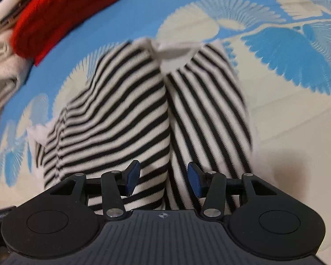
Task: Fold small clothes
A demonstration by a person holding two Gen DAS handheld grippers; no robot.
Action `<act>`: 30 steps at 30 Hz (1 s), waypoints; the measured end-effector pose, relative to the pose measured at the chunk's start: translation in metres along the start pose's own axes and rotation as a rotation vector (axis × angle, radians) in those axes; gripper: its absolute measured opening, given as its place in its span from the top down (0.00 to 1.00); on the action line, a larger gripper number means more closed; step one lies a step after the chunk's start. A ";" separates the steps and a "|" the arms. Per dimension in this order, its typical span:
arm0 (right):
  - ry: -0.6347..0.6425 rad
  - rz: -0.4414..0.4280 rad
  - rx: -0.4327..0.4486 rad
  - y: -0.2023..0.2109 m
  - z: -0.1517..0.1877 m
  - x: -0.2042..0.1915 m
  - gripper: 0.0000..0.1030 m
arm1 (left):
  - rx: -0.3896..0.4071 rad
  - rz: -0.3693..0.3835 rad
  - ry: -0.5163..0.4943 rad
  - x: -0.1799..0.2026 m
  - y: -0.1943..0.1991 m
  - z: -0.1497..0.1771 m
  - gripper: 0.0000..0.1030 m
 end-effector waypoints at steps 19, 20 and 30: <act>0.010 0.009 -0.115 0.030 0.030 0.014 0.94 | 0.082 -0.041 0.150 -0.047 0.019 -0.033 0.95; 0.011 0.006 -0.072 0.035 0.026 0.013 0.91 | 0.086 -0.012 0.175 -0.050 0.021 -0.033 0.89; -0.155 -0.026 0.098 0.035 0.001 0.039 0.51 | 0.112 -0.009 0.123 -0.032 0.018 -0.032 0.62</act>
Point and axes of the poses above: each gripper's, at about its wrist camera, not at the fingertips, and y roughly against the way its jaws point, x to its right, z to its underside, the point moved 1 cm from there along -y, roughly the way its jaws point, and after that the axes turned 5 degrees about y, right-handed, at the moved point
